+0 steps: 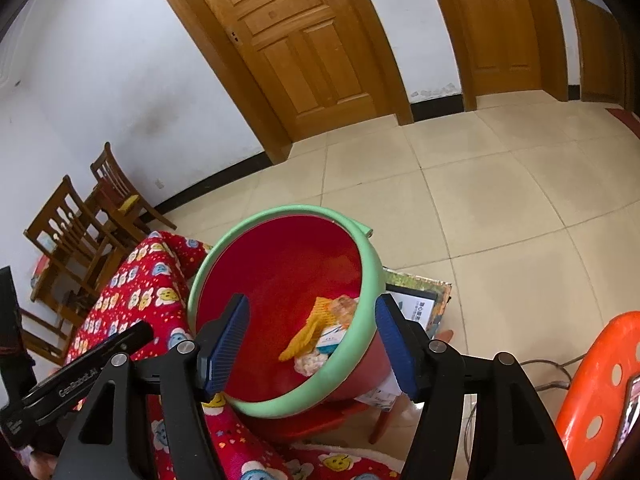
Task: Collect trash
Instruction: 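Carry the bread packet and medicine box over the red bucket and release both, then move both grippers back over the table toward the white cloth and blue toy, then grasp the white cloth with the right gripper while the left gripper grasps the blue toy, then carry the white cloth and blue toy over the red bucket and release both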
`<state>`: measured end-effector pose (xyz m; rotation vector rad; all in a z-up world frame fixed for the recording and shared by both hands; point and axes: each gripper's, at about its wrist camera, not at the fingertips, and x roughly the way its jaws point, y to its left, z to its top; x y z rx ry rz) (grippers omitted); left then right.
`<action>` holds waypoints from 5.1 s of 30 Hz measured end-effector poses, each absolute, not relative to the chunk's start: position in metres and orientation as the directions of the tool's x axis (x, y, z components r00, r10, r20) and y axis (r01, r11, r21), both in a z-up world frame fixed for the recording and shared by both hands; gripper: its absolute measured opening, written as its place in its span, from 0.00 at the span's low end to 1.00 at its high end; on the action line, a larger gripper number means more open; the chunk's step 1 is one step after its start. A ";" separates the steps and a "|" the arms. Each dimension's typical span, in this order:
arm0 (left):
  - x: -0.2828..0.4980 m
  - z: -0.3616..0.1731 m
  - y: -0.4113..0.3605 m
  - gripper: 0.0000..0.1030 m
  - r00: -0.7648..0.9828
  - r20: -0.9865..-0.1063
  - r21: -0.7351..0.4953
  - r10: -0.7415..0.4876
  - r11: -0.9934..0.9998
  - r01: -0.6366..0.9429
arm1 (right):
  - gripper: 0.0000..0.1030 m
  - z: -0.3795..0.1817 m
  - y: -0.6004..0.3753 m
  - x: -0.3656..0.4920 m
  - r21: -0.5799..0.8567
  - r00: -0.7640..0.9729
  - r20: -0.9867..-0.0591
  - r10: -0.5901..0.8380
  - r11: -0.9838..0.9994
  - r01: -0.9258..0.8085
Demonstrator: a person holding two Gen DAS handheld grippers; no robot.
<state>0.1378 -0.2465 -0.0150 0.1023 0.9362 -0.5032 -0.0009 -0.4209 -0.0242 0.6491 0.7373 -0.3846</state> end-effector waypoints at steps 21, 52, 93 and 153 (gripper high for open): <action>0.105 0.008 -0.159 0.70 0.557 -0.778 -0.129 -0.292 0.941 0.313 | 0.67 -0.005 -0.371 -0.005 0.418 0.707 -0.707 -0.024 0.792 0.445; 0.103 0.009 -0.011 0.72 0.634 -0.769 -0.070 -0.081 0.997 0.042 | 0.69 0.007 -0.267 0.038 0.384 0.688 -0.715 0.123 0.892 0.240; 0.143 -0.023 0.053 0.71 0.611 -0.791 -0.080 -0.016 0.994 -0.078 | 0.26 -0.047 -0.121 0.161 0.312 0.526 -0.799 0.293 0.949 -0.054; 0.160 -0.036 -0.064 0.17 0.540 -0.805 -0.145 -0.246 0.964 0.224 | 0.16 -0.035 -0.340 0.050 0.399 0.659 -0.751 0.043 0.825 0.401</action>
